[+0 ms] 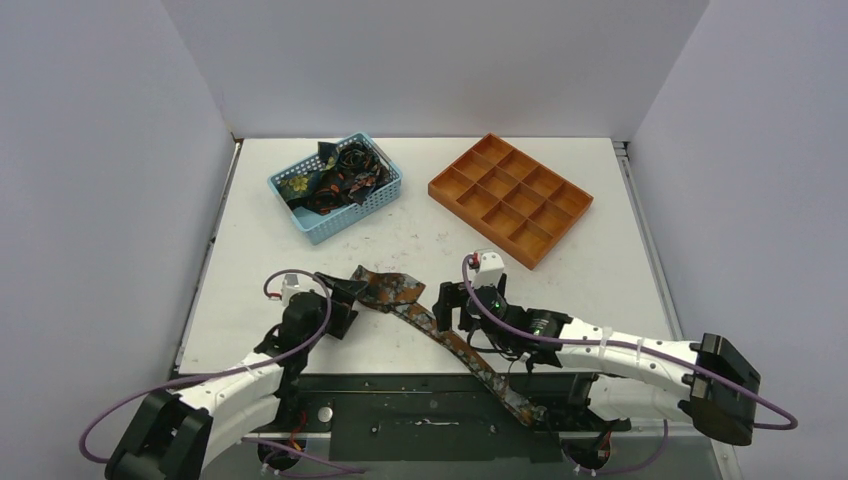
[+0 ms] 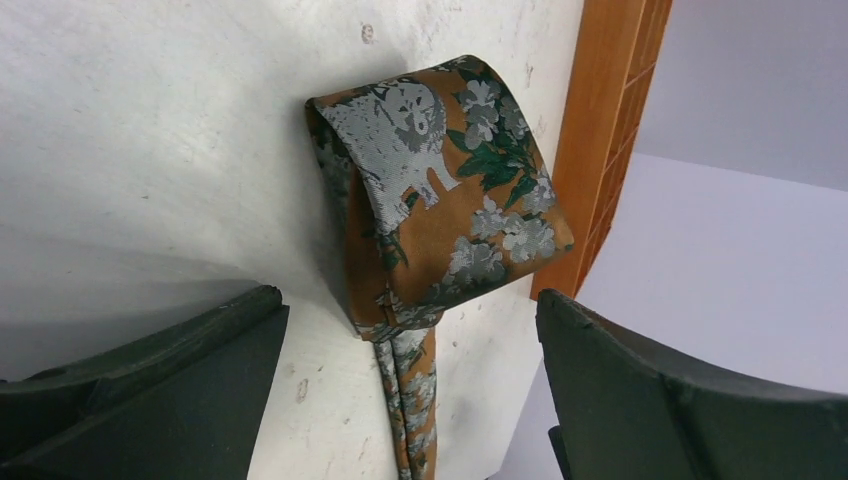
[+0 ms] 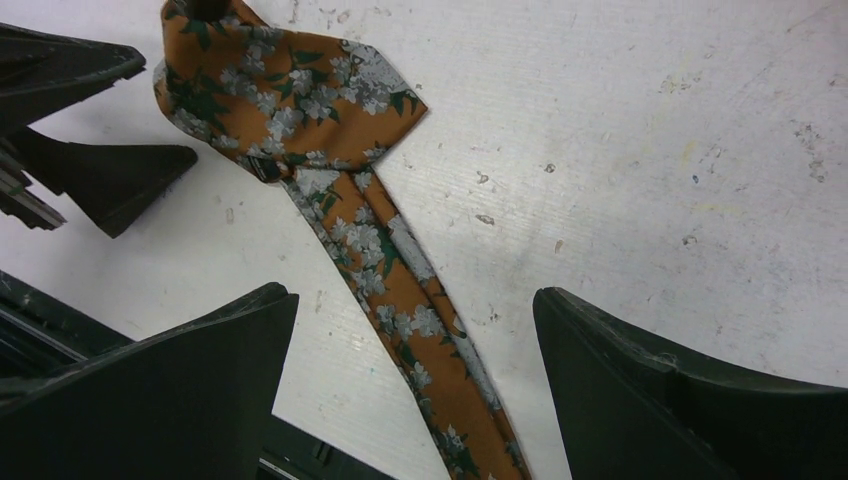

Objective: Roll the ties
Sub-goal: Flatten out the tie at the center of the board.

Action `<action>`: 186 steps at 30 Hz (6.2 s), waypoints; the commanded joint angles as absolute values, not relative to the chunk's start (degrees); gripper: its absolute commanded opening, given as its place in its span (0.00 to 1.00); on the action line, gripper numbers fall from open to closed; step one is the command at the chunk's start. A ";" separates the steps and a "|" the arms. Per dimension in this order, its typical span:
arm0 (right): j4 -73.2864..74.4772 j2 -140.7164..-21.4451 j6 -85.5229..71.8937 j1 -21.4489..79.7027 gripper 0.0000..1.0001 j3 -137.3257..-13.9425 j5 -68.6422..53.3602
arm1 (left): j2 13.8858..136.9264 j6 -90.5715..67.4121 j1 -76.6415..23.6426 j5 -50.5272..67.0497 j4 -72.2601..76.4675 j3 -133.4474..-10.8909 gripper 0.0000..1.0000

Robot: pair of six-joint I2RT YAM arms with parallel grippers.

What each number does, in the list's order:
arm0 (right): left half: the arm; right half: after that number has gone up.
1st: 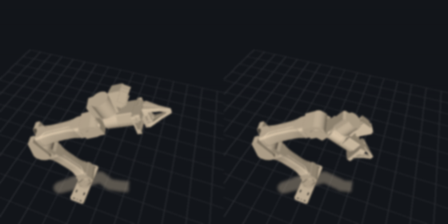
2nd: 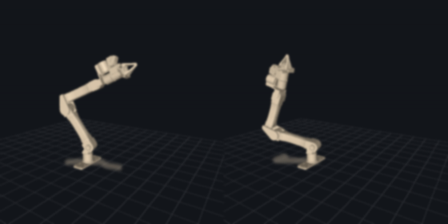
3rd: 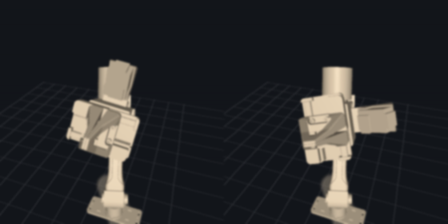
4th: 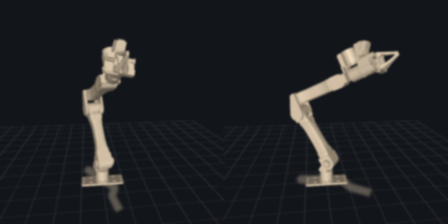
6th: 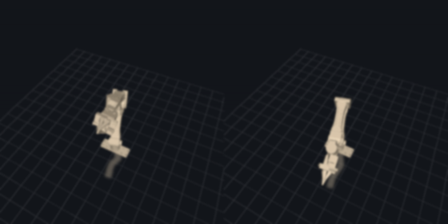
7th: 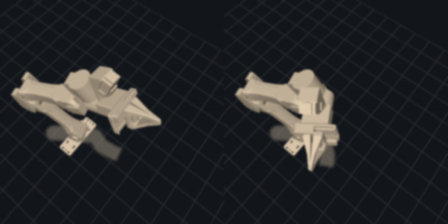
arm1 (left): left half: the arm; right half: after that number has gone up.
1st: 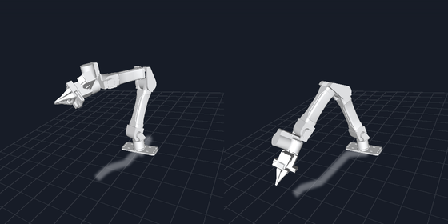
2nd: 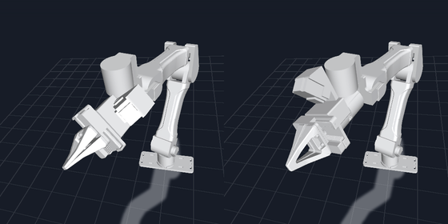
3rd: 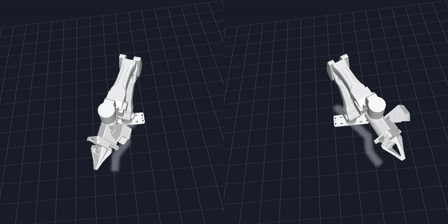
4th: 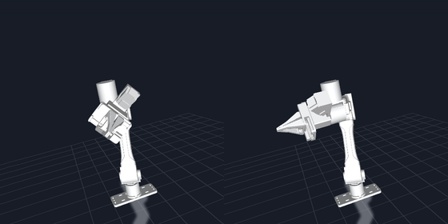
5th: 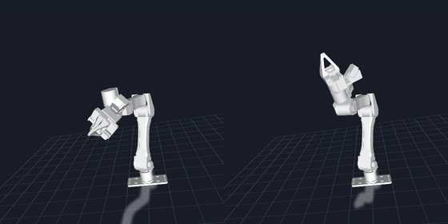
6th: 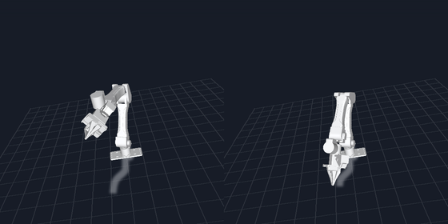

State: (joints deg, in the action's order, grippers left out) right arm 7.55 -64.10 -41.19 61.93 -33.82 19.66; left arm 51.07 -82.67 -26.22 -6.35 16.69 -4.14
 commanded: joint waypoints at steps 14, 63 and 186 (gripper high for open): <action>9.67 -57.32 -41.40 62.28 0.93 -34.08 23.28 | 69.15 -84.50 -24.56 -3.43 44.40 -5.86 0.35; -32.74 -58.44 -15.87 62.70 0.94 -60.83 -35.90 | 57.30 -74.97 -27.29 55.01 35.42 -89.84 0.00; 3.00 -32.81 -44.61 19.98 0.05 -10.97 12.27 | 99.54 -42.38 -33.23 15.80 -0.68 -66.28 0.95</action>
State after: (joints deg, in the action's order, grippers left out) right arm 6.37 -33.69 -49.60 19.59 -11.00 14.39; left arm 92.31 -46.94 -35.29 6.02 4.95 -58.26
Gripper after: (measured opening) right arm 0.080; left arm 0.986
